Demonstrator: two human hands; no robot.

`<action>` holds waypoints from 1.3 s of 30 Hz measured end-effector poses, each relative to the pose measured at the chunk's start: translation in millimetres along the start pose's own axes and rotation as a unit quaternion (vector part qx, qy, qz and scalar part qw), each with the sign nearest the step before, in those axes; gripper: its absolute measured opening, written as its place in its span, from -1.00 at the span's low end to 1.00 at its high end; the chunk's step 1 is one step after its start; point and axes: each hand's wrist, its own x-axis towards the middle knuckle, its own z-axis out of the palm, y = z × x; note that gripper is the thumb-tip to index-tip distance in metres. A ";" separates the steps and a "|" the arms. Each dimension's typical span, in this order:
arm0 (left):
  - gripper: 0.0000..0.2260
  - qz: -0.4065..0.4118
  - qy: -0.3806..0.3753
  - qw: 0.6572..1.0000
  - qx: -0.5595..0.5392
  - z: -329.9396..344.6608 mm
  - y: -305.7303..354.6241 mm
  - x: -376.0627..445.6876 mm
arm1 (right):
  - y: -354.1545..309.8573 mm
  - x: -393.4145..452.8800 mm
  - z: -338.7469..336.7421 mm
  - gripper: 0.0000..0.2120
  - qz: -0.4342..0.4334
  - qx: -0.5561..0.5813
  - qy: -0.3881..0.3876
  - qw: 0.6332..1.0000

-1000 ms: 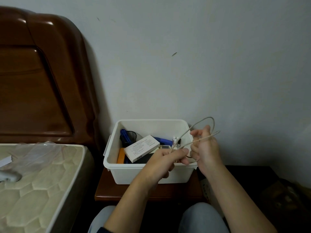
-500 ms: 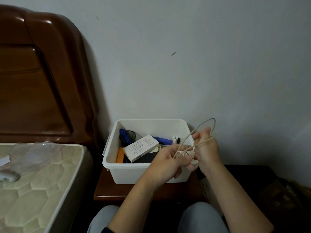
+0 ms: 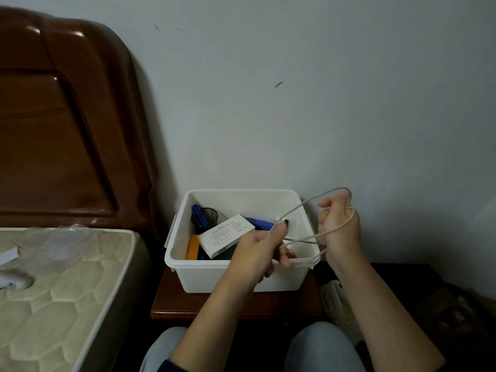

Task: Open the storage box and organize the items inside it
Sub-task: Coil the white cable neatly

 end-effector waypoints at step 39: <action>-0.75 -0.014 -0.148 0.988 0.044 -9.5 -28.0 12.9 | -26.0 -14.5 12.5 -0.80 0.179 0.136 -0.241 0.944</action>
